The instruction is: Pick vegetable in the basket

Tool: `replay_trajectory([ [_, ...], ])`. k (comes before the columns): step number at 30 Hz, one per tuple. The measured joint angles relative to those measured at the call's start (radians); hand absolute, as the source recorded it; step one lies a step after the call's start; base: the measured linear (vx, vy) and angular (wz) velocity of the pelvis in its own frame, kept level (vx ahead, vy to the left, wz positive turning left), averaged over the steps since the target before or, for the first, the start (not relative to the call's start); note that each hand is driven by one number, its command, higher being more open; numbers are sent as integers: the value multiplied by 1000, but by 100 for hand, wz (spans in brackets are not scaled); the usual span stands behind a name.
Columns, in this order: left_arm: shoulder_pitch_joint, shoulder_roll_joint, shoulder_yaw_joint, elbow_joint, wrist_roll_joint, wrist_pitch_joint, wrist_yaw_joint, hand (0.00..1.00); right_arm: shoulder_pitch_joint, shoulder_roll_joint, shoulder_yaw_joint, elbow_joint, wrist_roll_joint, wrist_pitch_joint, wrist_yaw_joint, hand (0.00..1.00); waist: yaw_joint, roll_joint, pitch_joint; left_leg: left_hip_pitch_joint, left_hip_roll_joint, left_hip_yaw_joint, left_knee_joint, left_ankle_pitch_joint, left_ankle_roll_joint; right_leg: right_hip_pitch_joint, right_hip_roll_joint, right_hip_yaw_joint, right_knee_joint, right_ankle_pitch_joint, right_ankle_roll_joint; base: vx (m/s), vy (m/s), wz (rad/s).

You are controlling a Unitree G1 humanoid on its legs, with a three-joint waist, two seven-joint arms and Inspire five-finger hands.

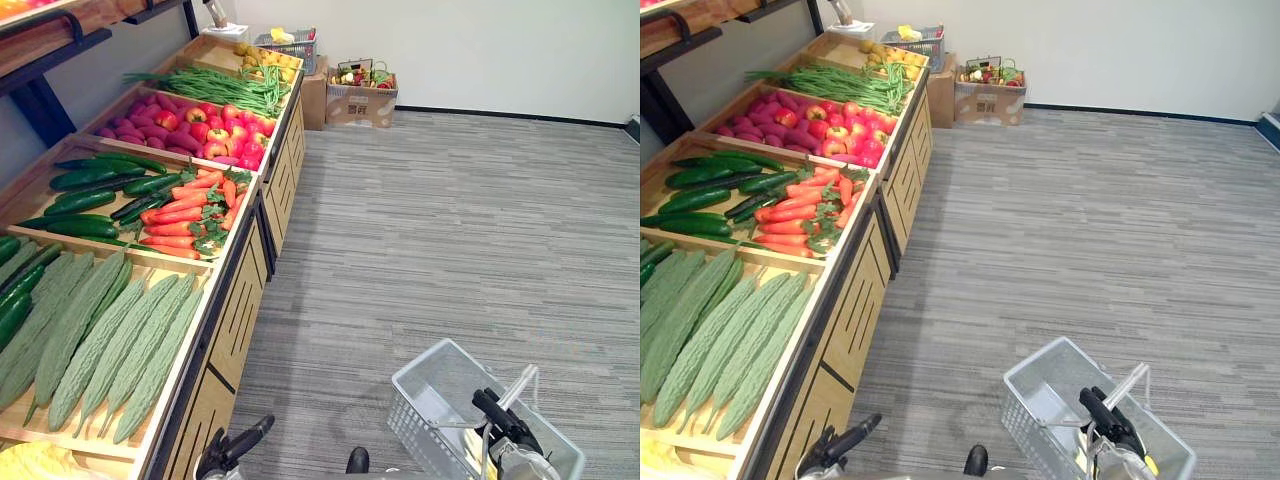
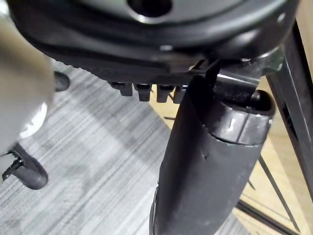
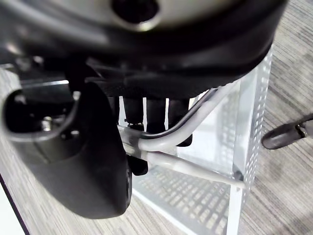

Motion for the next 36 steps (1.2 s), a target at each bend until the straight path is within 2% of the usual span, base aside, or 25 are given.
replay_trajectory([
  [2,19,-14,36,0,-34,-3,4,100,-20,-9,9,32,0,0,7,0,23,13,-5,-12,-60,-169,-16,-31,-1,-14,10,78,1,0,0,-79,65,-103],
  [3,49,-23,49,-1,-50,-18,8,100,-36,-23,44,59,0,0,23,0,36,32,-5,-10,-97,-278,-47,-49,5,-27,33,138,-1,0,1,-122,124,-168],
  [4,80,-34,50,4,-69,-25,8,100,-45,-23,94,64,0,3,42,0,47,58,-5,-22,-99,-327,-69,-62,53,-45,74,191,-2,3,4,-107,92,-166],
  [5,92,-37,53,10,-78,-25,10,100,-41,-15,114,63,0,7,43,0,51,75,-15,-26,-94,-315,-72,-65,58,-53,80,204,7,1,6,-72,56,-117],
  [6,103,-36,53,15,-83,-26,10,100,-33,-6,123,60,0,11,48,0,53,73,-14,-29,-92,-300,-74,-65,59,-71,78,204,47,-5,-6,26,58,-56],
  [7,107,-40,52,22,-84,-28,9,100,-13,7,123,59,0,22,51,0,49,52,-13,-16,-96,-272,-78,-63,57,-88,67,202,106,-19,-11,58,57,-45],
  [9,109,-56,58,22,-83,-30,-4,100,41,13,124,29,2,36,46,0,55,65,-28,-6,-94,-245,-105,-49,43,-84,69,203,78,-17,-7,55,35,-33],
  [14,60,-66,40,20,-73,-57,-29,100,116,44,164,-53,-1,36,41,0,54,74,-42,-4,-82,-240,-128,-34,37,-81,78,193,45,-6,3,105,-19,-2],
  [15,42,-64,36,17,-72,-67,-41,100,118,59,169,-57,-1,36,42,0,53,69,-43,-1,-79,-240,-127,-33,35,-79,83,195,36,-1,-4,79,-14,-4],
  [16,16,-22,-27,-16,-74,-89,-45,100,121,104,231,-25,-1,12,35,0,68,0,-29,25,-85,-259,-116,-49,47,-17,76,185,-47,21,2,55,-25,0],
  [22,19,-23,-29,-15,-73,-89,-45,100,122,110,227,-16,-1,8,36,0,69,6,-30,22,-75,-271,-116,-49,46,-15,80,159,-47,7,-5,15,-24,9],
  [27,40,-24,-20,6,-71,-91,-51,100,96,123,162,87,-5,-41,57,0,72,20,-40,25,-61,-268,-115,-53,38,-4,77,83,-47,-18,-3,53,-13,11],
  [34,67,-34,47,45,-14,-96,-69,100,75,111,112,228,-65,-119,96,0,78,38,-54,66,-64,-240,-96,-53,37,44,80,110,-43,-12,4,91,39,-8],
  [36,67,-32,47,52,-5,-96,-73,100,74,109,112,240,-81,-121,103,0,78,36,-59,69,-69,-237,-93,-53,38,45,78,124,-43,-7,9,34,71,-25],
])
